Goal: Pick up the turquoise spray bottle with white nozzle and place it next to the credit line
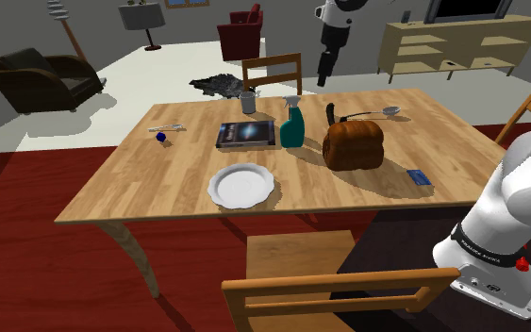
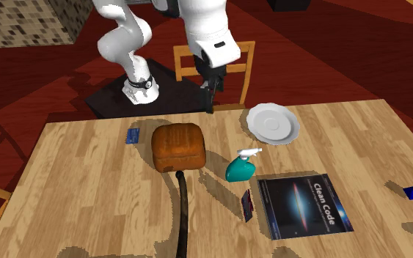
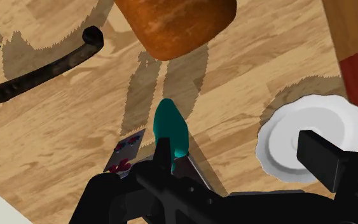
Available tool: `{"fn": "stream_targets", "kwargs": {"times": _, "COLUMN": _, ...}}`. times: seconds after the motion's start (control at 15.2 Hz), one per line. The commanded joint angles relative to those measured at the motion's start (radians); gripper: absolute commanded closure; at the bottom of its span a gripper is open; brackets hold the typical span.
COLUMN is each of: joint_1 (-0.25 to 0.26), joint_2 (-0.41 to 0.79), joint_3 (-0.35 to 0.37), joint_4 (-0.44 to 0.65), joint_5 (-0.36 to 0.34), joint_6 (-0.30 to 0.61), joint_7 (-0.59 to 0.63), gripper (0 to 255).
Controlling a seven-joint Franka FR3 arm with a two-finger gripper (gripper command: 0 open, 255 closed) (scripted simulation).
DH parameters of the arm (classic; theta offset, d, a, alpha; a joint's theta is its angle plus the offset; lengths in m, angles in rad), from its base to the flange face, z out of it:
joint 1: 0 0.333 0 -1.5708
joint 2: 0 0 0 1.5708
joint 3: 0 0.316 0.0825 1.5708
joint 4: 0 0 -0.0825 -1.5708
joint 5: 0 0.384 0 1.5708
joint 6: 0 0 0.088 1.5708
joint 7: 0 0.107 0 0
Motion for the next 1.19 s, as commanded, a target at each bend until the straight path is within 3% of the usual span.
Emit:
{"fn": "stream_targets", "kwargs": {"times": 0.0, "joint_1": 0.002, "joint_2": 0.082, "joint_3": -0.012, "joint_4": 0.062, "joint_5": 0.017, "joint_6": 0.004, "joint_7": -0.067, "gripper": 0}}
{"fn": "stream_targets", "kwargs": {"times": 0.73, "joint_1": -0.049, "joint_2": 0.574, "joint_3": 0.003, "joint_4": 0.549, "joint_5": 0.101, "joint_6": -0.065, "joint_7": -0.36, "gripper": 0}}
{"fn": "stream_targets", "kwargs": {"times": 1.12, "joint_1": -0.049, "joint_2": 0.595, "joint_3": 0.007, "joint_4": 0.512, "joint_5": 0.105, "joint_6": -0.007, "joint_7": -0.366, "gripper": 0}}
